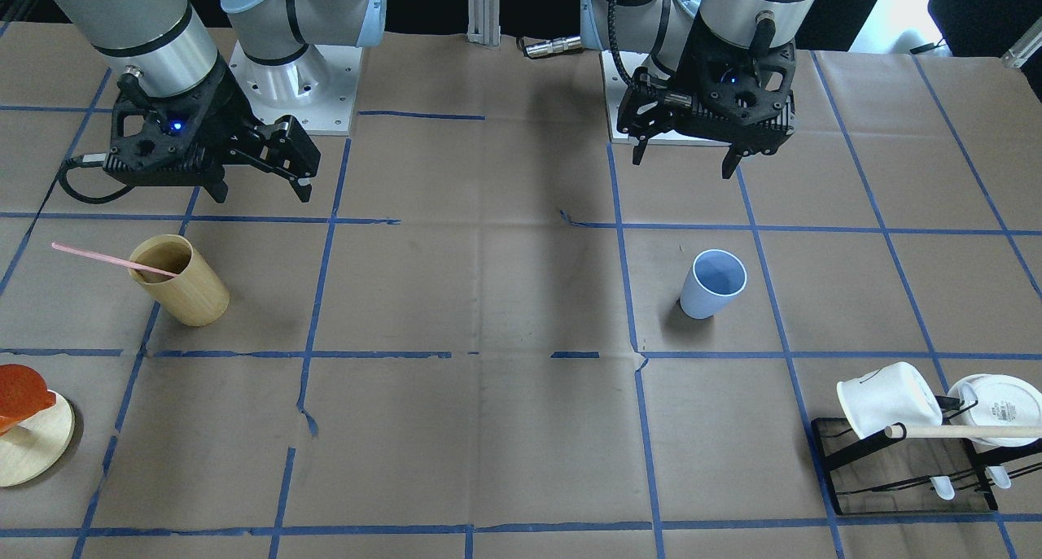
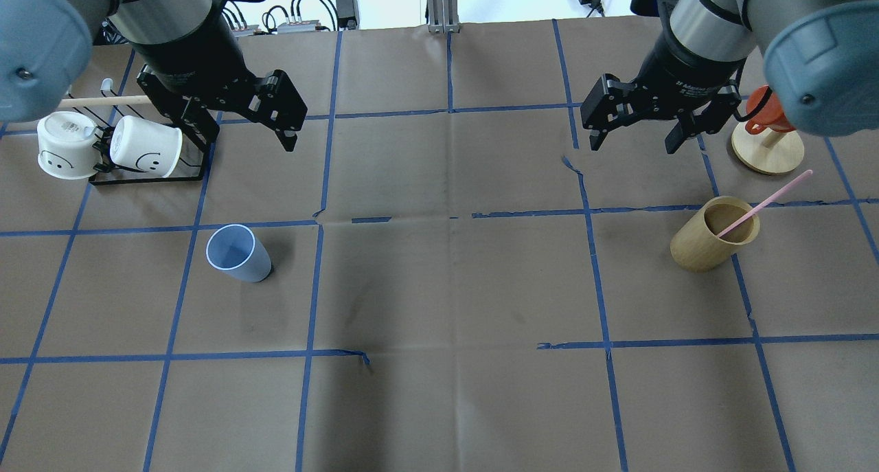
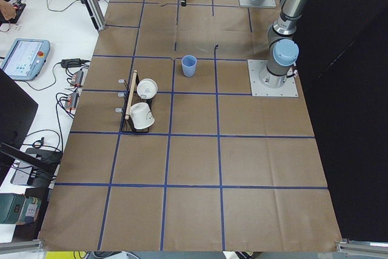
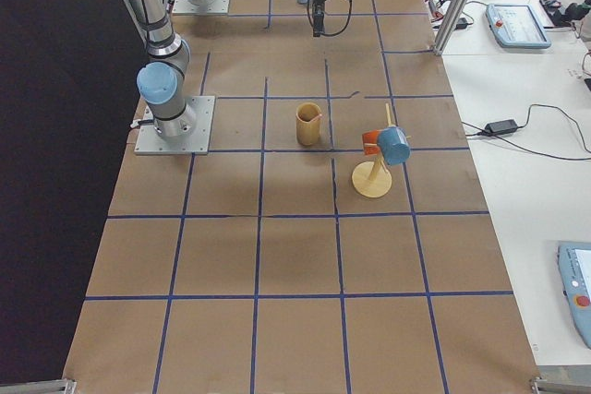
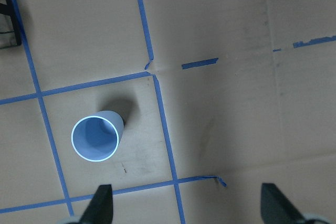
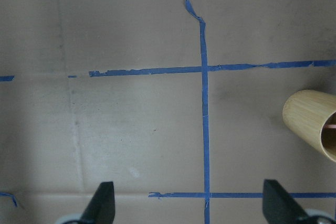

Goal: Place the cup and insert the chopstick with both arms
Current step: 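Move left gripper above the blue cup while right gripper moves above tan cup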

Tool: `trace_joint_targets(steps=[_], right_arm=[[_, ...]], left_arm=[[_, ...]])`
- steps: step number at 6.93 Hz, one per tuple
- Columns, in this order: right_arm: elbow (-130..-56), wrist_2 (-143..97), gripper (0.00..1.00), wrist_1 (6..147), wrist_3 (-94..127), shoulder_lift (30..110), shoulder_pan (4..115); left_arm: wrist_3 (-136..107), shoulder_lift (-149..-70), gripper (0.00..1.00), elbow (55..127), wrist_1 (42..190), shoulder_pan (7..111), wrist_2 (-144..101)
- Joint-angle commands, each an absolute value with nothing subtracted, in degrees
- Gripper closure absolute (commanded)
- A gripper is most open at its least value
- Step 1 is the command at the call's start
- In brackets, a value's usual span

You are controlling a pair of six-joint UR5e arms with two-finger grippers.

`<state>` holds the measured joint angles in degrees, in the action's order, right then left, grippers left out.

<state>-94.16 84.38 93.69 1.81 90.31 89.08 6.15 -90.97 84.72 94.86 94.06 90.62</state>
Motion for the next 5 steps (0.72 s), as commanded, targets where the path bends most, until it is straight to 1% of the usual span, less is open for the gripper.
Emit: trace_joint_targets(steps=[1, 5], right_arm=[[-95.96, 84.72, 0.00, 93.69, 4.20, 90.53, 89.21], [-96.24, 87.63, 0.00, 93.69, 3.17, 90.44, 89.03]], left_arm=[[6.15, -90.88, 0.00, 84.64, 94.92, 93.96, 90.62], [6.24, -90.27, 0.00, 84.64, 96.24, 93.52, 90.96]])
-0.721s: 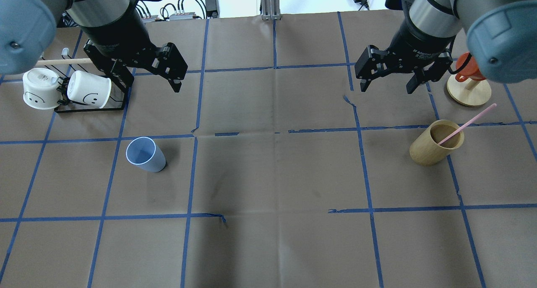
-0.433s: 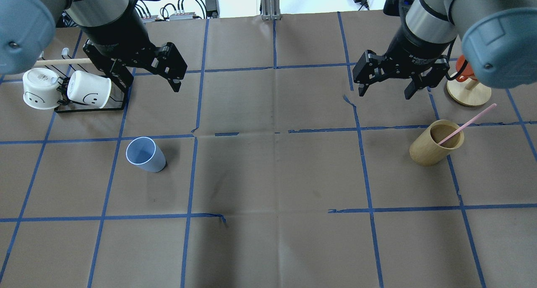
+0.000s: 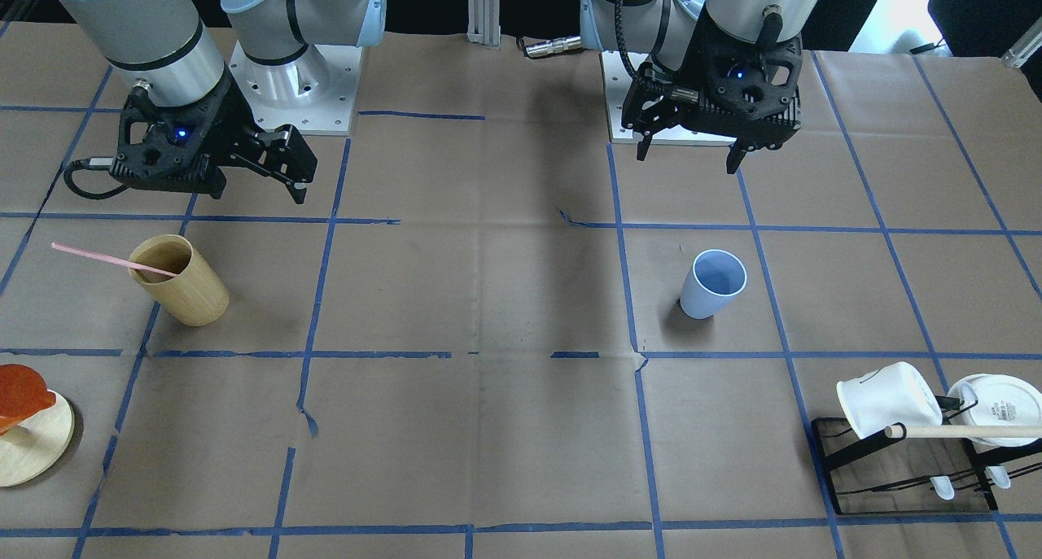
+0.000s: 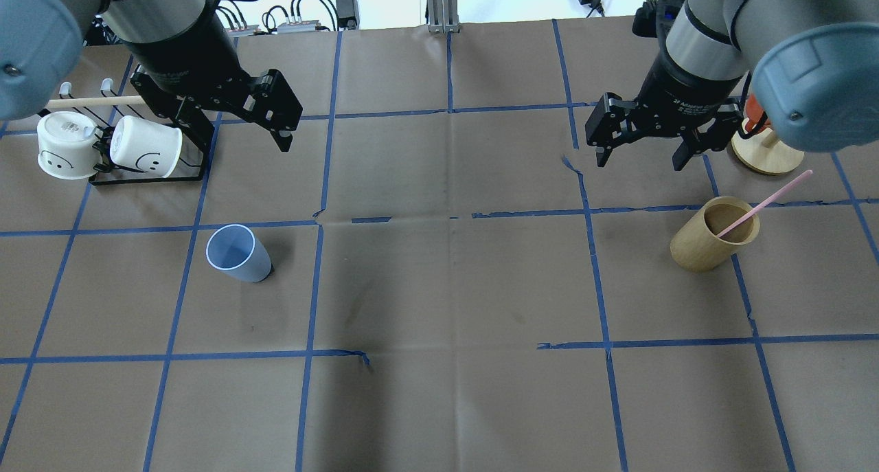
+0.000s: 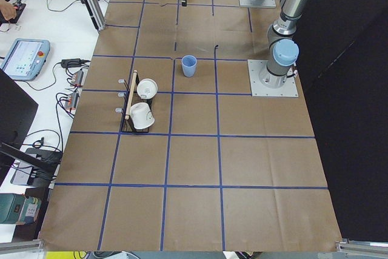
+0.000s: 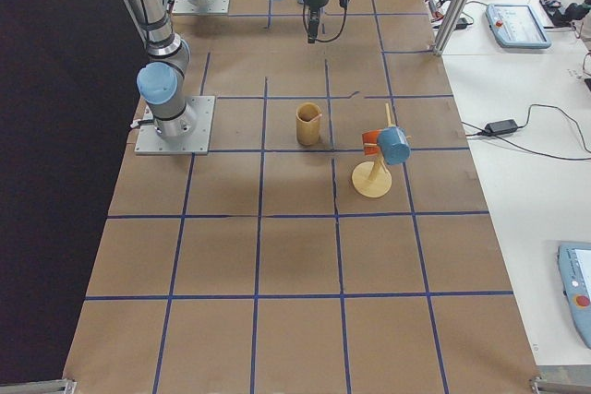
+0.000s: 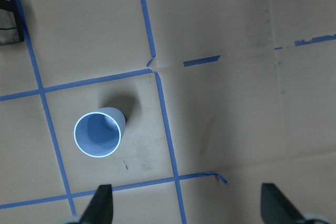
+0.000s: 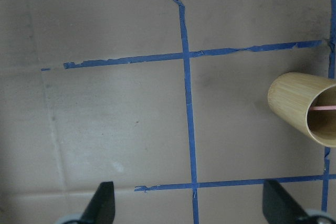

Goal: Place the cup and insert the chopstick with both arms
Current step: 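Move left gripper above the blue cup while right gripper moves above tan cup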

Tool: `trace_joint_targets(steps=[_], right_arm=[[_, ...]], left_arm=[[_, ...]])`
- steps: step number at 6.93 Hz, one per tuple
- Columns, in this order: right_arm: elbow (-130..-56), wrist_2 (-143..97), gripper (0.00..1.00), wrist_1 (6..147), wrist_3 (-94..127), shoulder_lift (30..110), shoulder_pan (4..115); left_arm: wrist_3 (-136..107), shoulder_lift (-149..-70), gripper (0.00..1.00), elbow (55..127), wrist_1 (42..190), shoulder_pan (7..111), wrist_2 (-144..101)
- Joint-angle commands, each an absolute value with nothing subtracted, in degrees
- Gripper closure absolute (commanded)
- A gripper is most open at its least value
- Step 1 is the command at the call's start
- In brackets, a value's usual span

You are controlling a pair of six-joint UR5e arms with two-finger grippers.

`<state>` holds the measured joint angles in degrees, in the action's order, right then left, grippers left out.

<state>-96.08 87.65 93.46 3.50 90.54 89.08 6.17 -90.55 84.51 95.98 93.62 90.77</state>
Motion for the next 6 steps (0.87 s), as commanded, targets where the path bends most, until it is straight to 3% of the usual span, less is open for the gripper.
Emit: trace_joint_targets(steps=[1, 6], right_arm=[[-96.50, 87.71, 0.00, 93.43, 2.90, 90.18, 89.03], [-95.89, 87.72, 0.00, 93.34, -1.90, 90.35, 87.63]], left_arm=[[6.24, -90.18, 0.00, 84.64, 96.24, 93.52, 90.97], [6.33, -90.79, 0.00, 84.46, 95.63, 93.34, 90.79]])
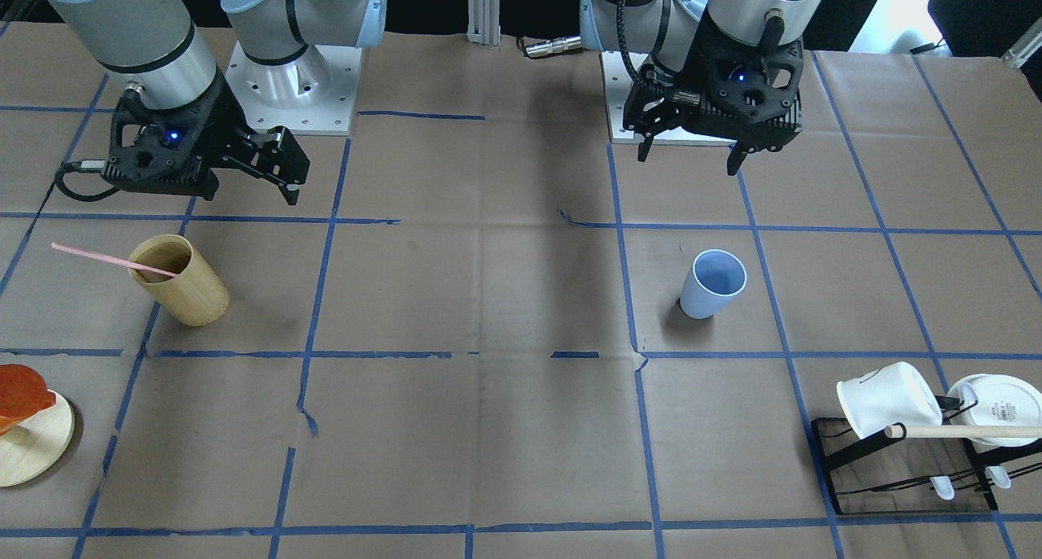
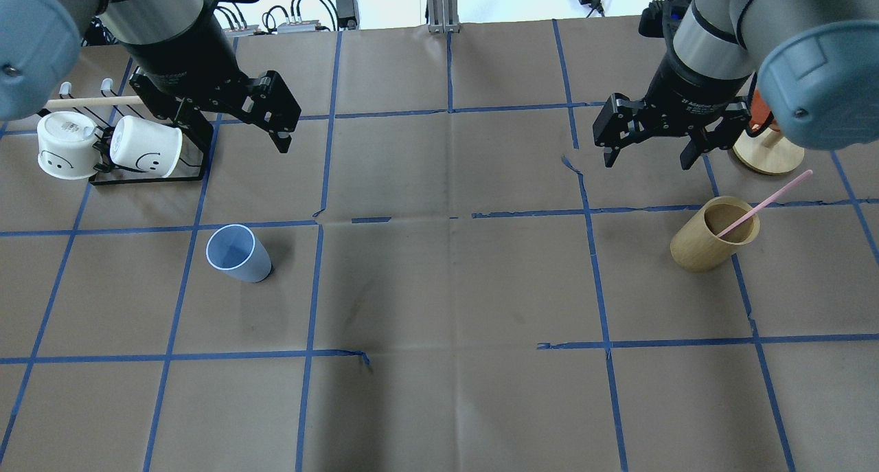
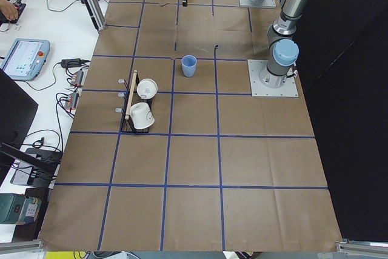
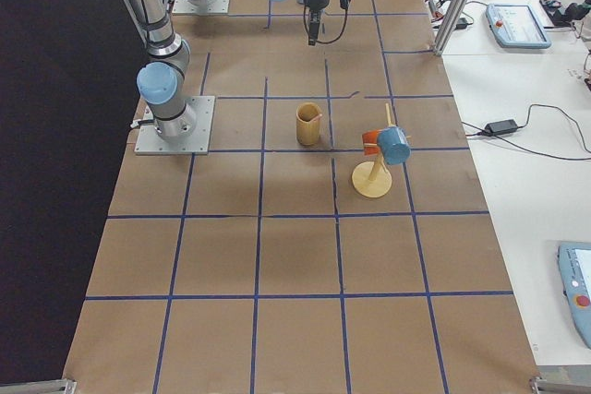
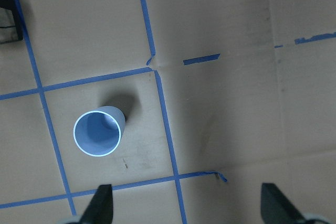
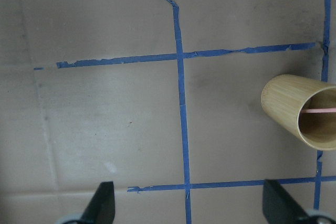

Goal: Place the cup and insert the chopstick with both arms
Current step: 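Move left gripper above the blue cup while right gripper moves above tan cup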

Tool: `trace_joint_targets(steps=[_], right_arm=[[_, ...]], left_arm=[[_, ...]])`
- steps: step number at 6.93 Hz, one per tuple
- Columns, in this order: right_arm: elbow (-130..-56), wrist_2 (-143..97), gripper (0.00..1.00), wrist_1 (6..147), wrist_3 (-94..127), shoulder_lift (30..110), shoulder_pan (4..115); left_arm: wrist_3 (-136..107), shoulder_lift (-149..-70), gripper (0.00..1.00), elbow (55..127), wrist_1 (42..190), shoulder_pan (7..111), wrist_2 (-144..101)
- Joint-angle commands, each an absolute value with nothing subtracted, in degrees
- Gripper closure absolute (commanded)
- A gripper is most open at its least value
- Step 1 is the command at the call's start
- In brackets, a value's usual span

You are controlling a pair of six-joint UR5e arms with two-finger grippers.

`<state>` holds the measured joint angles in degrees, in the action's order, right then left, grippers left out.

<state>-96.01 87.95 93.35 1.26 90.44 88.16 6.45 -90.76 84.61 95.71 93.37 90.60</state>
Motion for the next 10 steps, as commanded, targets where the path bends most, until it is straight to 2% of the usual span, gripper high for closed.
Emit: trace_joint_targets(steps=[1, 3, 6, 8, 10], right_arm=[[-95.80, 87.28, 0.00, 93.43, -9.42, 90.09, 85.02], [-96.50, 85.09, 0.00, 93.43, -29.93, 90.70, 75.02], [-99.47, 76.04, 0.00, 92.64, -71.73, 91.49, 59.47], [-105.18, 76.03, 0.00, 93.42, -92.89, 91.76, 55.30], [-109.14, 74.36, 0.01, 101.99, -104.30, 90.88, 54.76]], left_arm=[[6.15, -91.05, 0.00, 85.07, 95.54, 93.34, 90.88], [7.02, -93.33, 0.00, 88.57, 91.27, 88.98, 90.62], [11.77, -93.08, 0.00, 99.45, 81.52, 84.56, 90.44], [11.87, -93.60, 0.00, 107.36, 69.74, 82.71, 90.35], [11.87, -93.95, 0.00, 112.13, 65.33, 82.62, 90.44]])
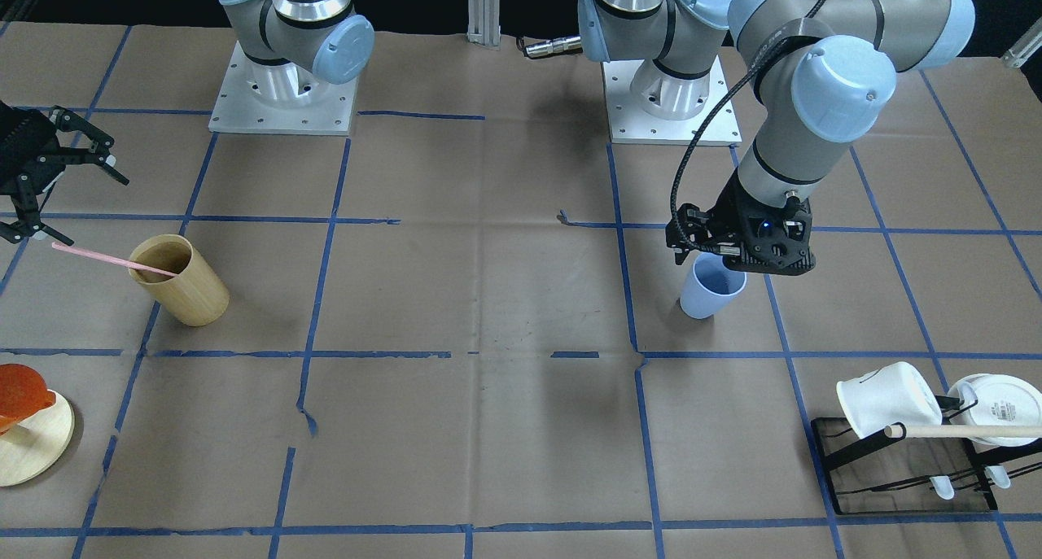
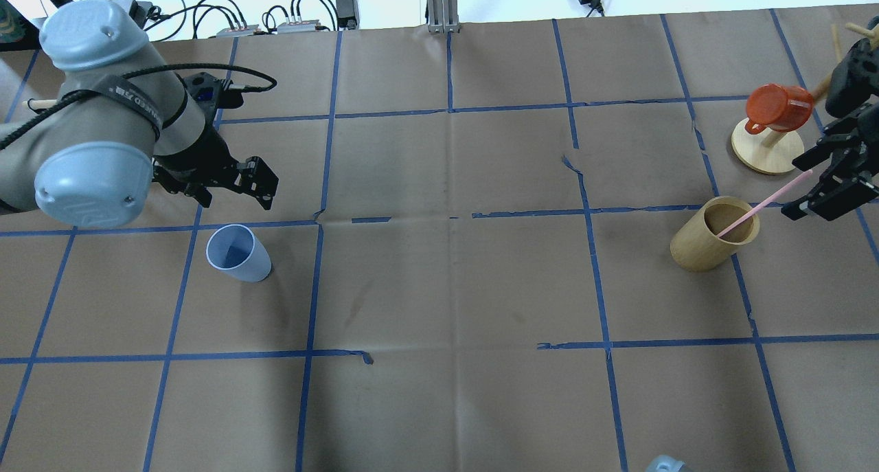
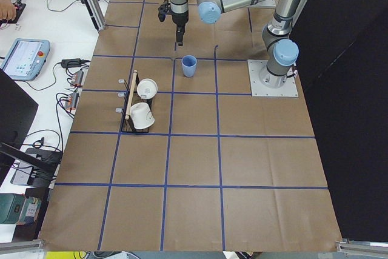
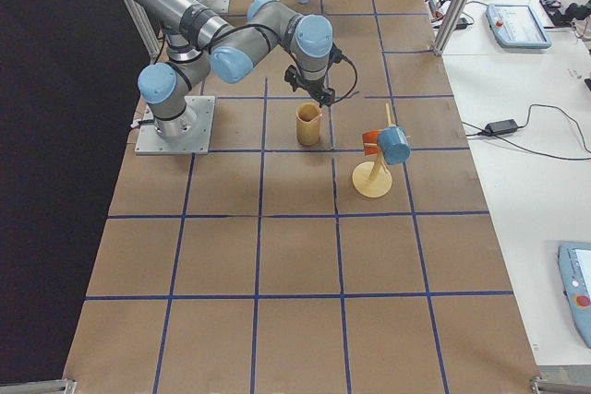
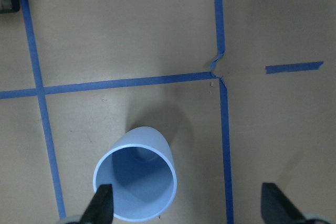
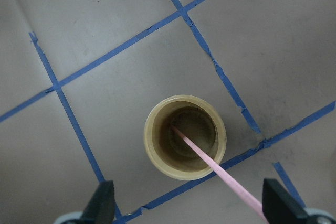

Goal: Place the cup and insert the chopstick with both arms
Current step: 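Grasp the blue cup rim with left gripper while right gripper descends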

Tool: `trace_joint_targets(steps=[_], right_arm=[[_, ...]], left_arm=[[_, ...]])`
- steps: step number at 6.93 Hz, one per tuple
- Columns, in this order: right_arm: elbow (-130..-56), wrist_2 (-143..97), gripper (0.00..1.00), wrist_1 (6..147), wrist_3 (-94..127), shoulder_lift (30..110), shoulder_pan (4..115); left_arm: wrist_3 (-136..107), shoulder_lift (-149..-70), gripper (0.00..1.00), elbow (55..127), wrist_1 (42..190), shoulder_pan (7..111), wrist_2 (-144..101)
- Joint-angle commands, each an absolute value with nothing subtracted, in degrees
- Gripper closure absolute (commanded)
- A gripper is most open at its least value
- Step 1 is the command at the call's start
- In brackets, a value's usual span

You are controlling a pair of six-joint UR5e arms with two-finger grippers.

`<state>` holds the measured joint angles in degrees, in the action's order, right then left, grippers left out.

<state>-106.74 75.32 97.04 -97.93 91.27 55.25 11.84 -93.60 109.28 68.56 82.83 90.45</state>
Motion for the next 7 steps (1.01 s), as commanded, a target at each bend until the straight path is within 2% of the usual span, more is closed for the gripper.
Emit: trace_joint_targets(steps=[1, 5, 6, 7], right_arm=[[-108.72, 74.27, 0.01, 102.48, -109.46, 90.88, 54.76], [-108.01, 71.02, 0.02, 102.30, -119.65, 88.53, 54.84], [-108.02, 71.36, 0.03, 102.13, -126.49, 85.81, 54.76], [-107.58, 72.32, 0.03, 102.13, -129.17, 85.52, 54.67]], left_arm=[[11.60, -95.26, 0.00, 113.02, 64.95, 82.62, 90.53], [11.42, -97.03, 0.01, 115.92, 65.30, 82.71, 90.70], [11.34, -97.38, 0.18, 116.01, 65.30, 82.71, 90.70], [11.34, -97.73, 0.55, 116.02, 65.22, 82.71, 90.70]])
